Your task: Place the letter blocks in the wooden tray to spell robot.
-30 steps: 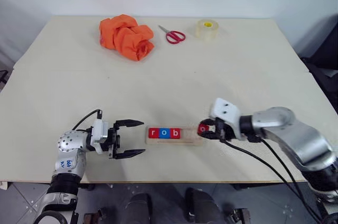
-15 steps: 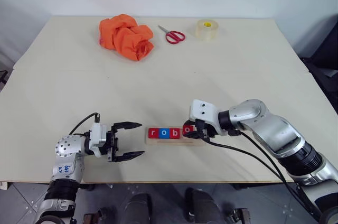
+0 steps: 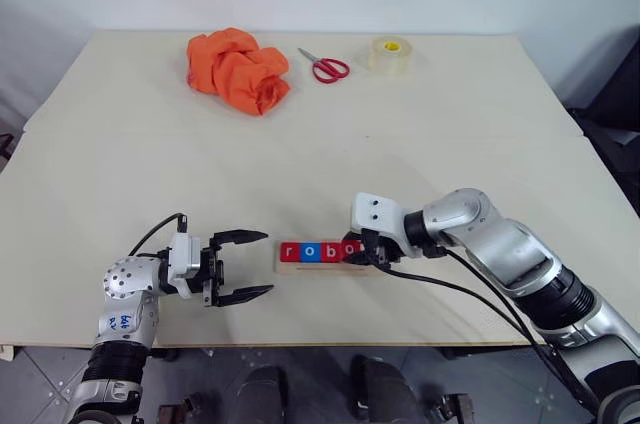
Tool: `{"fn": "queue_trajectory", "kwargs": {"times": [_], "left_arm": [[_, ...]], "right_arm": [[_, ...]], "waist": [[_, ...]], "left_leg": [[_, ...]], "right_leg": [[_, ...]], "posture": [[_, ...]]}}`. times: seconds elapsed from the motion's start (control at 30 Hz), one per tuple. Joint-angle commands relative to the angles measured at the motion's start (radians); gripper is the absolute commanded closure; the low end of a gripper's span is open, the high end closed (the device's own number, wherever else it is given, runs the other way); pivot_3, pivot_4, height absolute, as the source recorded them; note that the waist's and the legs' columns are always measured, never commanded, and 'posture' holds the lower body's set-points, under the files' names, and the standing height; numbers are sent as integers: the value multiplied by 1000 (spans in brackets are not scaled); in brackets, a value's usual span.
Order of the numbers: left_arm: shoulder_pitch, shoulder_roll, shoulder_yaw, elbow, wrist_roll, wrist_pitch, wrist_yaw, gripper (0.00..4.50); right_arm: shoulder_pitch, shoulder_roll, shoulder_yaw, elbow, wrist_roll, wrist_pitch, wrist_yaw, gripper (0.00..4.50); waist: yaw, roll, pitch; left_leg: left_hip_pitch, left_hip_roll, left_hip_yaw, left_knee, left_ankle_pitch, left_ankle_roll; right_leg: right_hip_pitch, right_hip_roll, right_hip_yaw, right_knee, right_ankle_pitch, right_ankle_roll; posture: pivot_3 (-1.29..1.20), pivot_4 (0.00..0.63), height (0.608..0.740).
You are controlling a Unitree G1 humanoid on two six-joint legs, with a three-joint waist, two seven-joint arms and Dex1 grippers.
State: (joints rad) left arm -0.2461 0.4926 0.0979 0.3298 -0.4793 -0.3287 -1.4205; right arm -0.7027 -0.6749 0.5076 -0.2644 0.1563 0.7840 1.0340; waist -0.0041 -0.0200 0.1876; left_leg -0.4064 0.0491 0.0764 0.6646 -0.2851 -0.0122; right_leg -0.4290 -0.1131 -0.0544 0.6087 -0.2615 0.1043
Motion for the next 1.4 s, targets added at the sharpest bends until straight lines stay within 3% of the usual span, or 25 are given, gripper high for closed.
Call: {"fn": "queue_trajectory", "kwargs": {"times": [0.03,0.07,0.33,0.4,0.63,0.83,0.97,1.4], "left_arm": [[3,9,8,-21,-6,-4,3,0],[1,9,8,-19,-5,-4,3,0],[-8,6,8,-9,-3,-5,7,0],[-11,5,7,-6,-3,-6,7,0],[-19,3,5,0,0,-5,7,0],[-24,2,5,5,-1,-3,1,0],[-34,6,4,19,0,0,-8,0],[-95,-3,-5,83,5,-7,-42,0]], "right_arm": [[-20,7,-1,-10,-9,-16,12,3052],[-21,7,-1,-11,-10,-15,15,3052],[-27,8,-11,-33,-7,-3,35,424],[-28,8,-17,-38,-4,0,34,58],[-16,5,-34,-46,3,4,25,58],[97,-23,-175,-117,68,-15,-2,58],[304,-97,-397,-167,128,-111,-2,58],[752,-196,-845,-129,185,-279,-2,58]], "waist": [[0,0,0],[0,0,0],[0,0,0],[0,0,0],[0,0,0],[3,0,0],[12,0,0],[10,0,0]], "left_leg": [[0,0,0,0,0,0],[0,0,0,0,0,0],[0,0,0,0,0,0],[0,0,0,0,0,0],[0,0,0,0,0,0],[0,0,0,0,0,0],[0,-1,0,0,0,0],[1,0,1,1,0,-1]], "right_leg": [[0,0,0,0,0,0],[0,0,0,0,0,0],[0,0,0,0,0,0],[0,0,0,0,0,0],[0,0,0,0,0,0],[0,0,0,0,0,0],[1,-1,-1,-2,0,0],[2,1,1,0,1,1]], "posture": [[0,150,740],[0,150,740],[0,150,740],[0,150,740],[0,150,740],[0,150,740],[0,150,740],[0,150,740]]}}
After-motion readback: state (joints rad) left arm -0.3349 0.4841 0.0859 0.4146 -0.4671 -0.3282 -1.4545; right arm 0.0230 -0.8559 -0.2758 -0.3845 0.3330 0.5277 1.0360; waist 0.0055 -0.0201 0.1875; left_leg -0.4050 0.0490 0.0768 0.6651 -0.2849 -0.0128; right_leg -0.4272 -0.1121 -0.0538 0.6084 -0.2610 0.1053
